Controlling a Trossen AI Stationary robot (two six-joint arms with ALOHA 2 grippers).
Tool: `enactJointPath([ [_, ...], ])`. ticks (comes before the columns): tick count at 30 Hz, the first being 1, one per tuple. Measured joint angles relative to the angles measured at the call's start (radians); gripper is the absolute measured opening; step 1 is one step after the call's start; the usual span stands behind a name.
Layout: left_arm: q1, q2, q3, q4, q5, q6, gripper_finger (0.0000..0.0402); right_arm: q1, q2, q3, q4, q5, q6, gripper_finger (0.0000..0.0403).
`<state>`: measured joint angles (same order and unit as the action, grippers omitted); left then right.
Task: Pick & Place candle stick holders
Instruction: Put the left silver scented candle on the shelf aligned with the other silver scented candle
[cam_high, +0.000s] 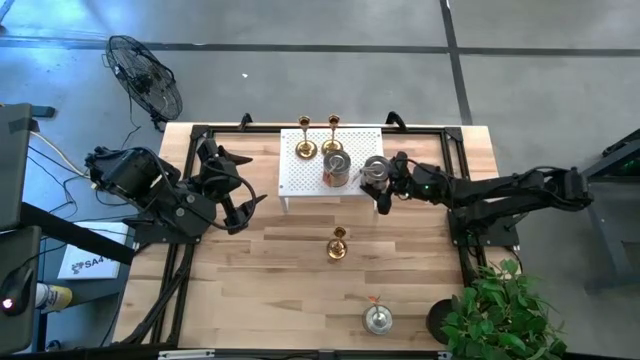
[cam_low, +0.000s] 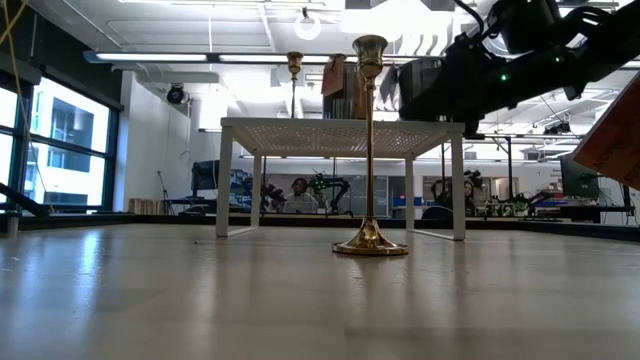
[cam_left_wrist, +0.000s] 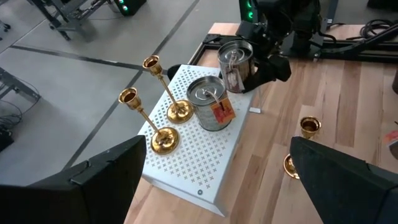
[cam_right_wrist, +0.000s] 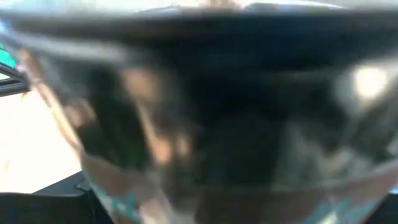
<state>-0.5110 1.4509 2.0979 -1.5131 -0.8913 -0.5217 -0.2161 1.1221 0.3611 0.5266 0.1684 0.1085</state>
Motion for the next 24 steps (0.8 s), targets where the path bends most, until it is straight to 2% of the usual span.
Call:
enactJointPath([
  [24, 0.0, 0.005, 0.0, 0.0, 0.001, -0.002, 0.039, 0.0, -0.002, 0.103, -0.037, -0.027, -0.064, 0.0371],
])
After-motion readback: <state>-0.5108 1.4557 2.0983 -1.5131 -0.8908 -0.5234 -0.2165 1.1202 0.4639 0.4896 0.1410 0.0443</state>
